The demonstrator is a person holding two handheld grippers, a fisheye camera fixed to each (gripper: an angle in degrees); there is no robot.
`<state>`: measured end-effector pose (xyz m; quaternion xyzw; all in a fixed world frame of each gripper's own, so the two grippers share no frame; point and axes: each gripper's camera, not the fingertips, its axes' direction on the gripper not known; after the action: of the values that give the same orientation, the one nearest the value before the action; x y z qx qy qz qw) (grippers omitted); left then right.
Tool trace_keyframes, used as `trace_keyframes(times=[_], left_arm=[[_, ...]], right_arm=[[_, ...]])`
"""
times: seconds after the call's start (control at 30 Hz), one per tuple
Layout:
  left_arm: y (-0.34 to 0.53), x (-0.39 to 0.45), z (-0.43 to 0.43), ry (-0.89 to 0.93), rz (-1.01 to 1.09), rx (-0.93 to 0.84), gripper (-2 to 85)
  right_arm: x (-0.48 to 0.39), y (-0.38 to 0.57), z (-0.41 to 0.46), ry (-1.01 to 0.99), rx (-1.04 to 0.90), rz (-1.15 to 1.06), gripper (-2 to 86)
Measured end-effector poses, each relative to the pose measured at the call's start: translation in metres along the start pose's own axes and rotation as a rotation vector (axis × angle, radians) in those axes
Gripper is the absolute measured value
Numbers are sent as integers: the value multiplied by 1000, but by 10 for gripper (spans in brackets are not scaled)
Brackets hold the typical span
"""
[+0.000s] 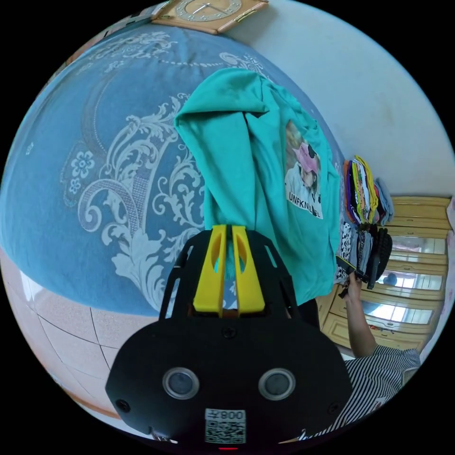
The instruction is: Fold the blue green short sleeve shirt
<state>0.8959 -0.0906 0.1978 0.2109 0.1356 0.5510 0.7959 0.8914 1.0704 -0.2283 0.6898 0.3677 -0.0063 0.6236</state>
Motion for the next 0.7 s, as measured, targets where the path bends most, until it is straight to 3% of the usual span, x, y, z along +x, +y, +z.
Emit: trace_keyframes(times=[0.2,0.3,0.43,0.57,0.7], left_arm=[[19,-18,-42,-22,23,6,7],[26,-30,-105,-55,52,77,4],[19,-45,-250,-258,109,249,5],[15,-67,-378,-428,28,441,11],[27,-92,-405,-404,-37,504,32]], right_arm=[[-15,8,14,5,-80,-68,18],[-17,10,-11,34,-60,-142,10],[17,1,-108,272,119,-189,8],[85,-27,-200,452,273,-69,13],[145,-60,-197,458,162,85,30]])
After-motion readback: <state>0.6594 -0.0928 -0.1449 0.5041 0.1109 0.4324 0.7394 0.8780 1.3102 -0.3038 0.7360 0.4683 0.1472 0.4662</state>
